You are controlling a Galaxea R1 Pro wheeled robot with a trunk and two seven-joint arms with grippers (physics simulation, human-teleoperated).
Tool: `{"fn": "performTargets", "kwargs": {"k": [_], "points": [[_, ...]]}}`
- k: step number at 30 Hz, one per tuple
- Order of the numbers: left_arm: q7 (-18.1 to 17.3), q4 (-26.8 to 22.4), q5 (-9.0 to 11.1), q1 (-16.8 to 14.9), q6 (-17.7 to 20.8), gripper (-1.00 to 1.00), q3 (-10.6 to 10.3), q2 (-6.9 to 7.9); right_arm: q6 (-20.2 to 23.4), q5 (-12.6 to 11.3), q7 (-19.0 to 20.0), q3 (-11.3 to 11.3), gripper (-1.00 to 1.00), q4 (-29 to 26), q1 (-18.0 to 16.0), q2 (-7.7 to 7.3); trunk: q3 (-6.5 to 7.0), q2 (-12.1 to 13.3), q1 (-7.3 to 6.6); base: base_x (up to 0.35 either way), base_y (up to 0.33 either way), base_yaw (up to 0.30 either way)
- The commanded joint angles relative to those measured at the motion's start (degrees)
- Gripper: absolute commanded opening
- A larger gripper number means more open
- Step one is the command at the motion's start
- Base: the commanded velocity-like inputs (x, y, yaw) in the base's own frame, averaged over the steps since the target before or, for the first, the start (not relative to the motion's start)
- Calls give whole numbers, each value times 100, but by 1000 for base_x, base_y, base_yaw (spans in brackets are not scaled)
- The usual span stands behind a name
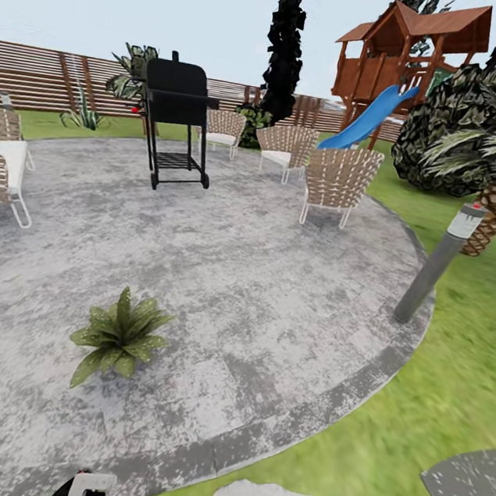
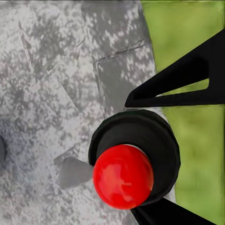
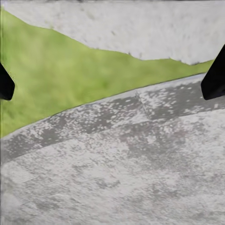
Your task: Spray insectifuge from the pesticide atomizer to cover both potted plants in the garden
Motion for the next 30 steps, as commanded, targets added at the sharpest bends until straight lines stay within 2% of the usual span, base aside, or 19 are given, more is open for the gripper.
{"fn": "performTargets", "kwargs": {"k": [1, 19, 24, 30], "points": [[18, -22, 52, 40, -18, -100, -59, 2, -11, 61, -25, -45, 100, 4, -4, -2, -4, -2, -1, 0, 0, -300], [17, 1, 24, 94, -20, -100, -59, -5, -11, 60, -29, -42, 100, 4, -4, -10, -4, -2, -1, 0, 0, -297], [17, -6, -6, 95, -20, -100, -66, -6, -11, 100, 3, -25, 100, 4, -4, 16, -4, -2, -1, 0, 0, -62], [17, -9, -13, 93, -20, -100, -67, -14, -11, 89, -13, -27, 100, 4, -4, 10, -4, -2, -1, 0, -230, -1]]}}
